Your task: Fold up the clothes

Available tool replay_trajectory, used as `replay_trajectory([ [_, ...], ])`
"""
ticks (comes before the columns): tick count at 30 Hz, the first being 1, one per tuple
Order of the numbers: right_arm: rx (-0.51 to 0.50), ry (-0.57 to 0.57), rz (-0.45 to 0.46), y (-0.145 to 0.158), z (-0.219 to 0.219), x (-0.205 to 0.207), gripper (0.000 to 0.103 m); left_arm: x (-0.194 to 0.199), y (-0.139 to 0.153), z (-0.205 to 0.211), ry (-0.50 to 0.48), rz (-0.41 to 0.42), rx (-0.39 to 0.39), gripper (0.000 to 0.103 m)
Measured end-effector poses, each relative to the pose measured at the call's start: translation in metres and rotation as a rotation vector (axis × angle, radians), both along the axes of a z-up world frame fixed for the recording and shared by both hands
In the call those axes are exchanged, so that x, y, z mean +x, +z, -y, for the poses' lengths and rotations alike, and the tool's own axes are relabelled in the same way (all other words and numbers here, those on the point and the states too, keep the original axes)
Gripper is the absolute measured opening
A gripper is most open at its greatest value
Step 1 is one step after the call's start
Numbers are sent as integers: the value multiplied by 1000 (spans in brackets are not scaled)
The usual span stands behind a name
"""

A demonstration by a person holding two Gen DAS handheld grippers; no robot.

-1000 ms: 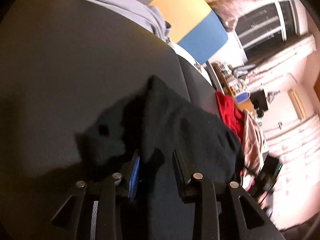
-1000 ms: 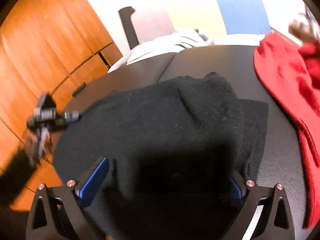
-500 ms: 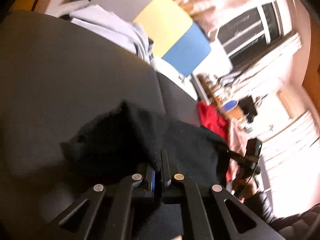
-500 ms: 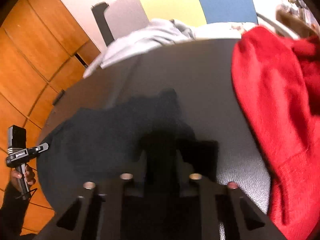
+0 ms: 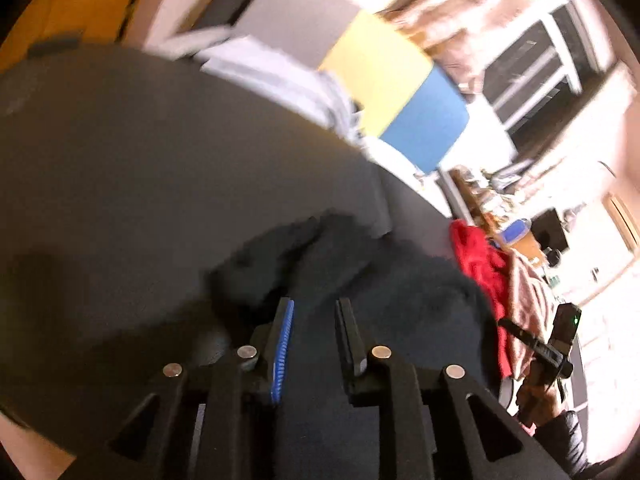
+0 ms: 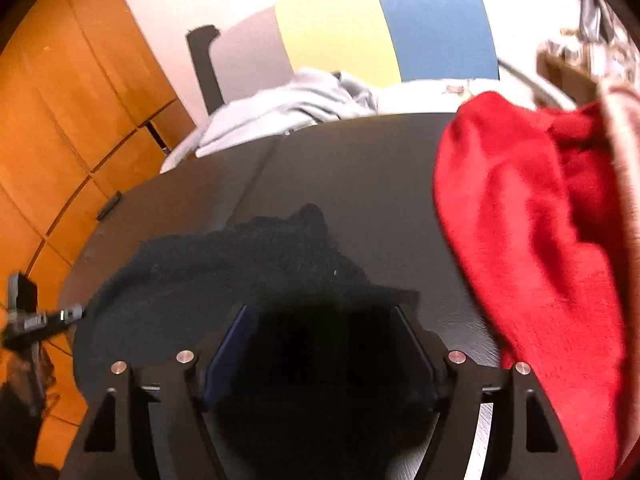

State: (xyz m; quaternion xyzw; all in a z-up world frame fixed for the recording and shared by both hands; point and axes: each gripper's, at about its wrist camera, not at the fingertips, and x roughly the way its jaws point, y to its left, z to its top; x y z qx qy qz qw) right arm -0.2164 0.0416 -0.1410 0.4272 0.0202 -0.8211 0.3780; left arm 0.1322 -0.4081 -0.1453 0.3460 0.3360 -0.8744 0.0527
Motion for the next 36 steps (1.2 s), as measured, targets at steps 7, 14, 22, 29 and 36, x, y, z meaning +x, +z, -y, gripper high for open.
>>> replay_trajectory([
  [7,85,246,9,-7,10,82,73,-60,-1,-53,-200,30,-105,25],
  [14,286,232,-35,-41,-15,126,77,-32,-46,-49,-144,90,-6,15],
  [22,284,269,-46,-14,7,113,84,-33,-4,-42,-121,26,-117,25],
  [29,180,285,-121,13,68,76,93,-80,-5,7,-176,82,-90,40],
  [36,166,244,-100,4,91,57,93,-136,-49,25,-334,218,114,43],
])
